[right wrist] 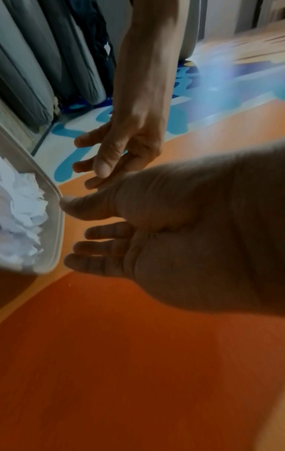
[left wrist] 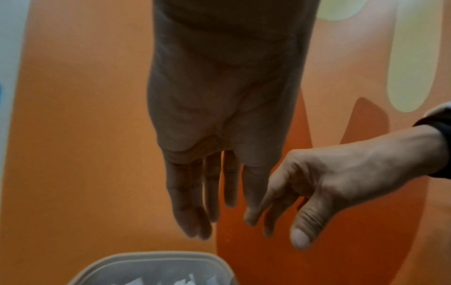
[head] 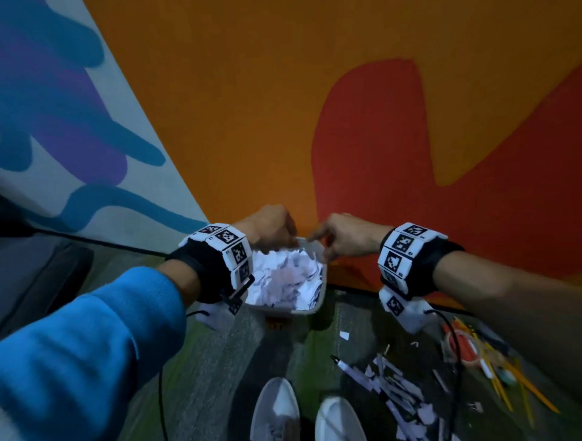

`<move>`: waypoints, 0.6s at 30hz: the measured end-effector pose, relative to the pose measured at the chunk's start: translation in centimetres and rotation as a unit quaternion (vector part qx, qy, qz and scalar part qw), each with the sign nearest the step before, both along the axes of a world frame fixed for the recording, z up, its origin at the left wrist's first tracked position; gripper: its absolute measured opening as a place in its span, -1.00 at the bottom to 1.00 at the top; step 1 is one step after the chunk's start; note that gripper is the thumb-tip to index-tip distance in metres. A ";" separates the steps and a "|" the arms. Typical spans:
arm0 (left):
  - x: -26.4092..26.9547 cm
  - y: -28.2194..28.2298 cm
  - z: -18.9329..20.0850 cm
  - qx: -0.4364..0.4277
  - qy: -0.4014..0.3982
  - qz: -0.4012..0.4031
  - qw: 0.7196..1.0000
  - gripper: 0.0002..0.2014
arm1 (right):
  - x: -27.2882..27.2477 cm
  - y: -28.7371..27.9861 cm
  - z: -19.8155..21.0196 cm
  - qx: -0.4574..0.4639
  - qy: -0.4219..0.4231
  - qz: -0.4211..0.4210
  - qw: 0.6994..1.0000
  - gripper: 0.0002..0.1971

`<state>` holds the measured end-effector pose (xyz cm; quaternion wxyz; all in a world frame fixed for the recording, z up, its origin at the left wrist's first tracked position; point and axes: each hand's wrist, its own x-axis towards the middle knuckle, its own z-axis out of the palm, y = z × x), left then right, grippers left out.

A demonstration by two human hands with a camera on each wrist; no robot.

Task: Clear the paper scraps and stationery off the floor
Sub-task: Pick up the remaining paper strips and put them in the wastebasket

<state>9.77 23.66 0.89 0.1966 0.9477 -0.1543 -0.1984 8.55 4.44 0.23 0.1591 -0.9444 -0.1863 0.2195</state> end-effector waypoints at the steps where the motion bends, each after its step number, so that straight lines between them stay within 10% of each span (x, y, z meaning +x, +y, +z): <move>1: -0.4 -1.4 0.6 -0.013 0.006 -0.022 1.000 -0.78 | -0.6 -1.3 0.6 -0.010 0.000 -0.011 1.000 -0.43; 8: -3.8 -13.3 -0.4 -0.001 0.021 -0.187 0.982 -0.86 | -8.0 -12.6 -1.7 -0.064 0.069 -0.125 0.988 -0.72; 18: -15.0 -27.3 -20.1 0.034 0.141 -0.277 0.950 -0.84 | -23.5 -26.4 -20.9 0.064 0.213 -0.368 0.903 -0.87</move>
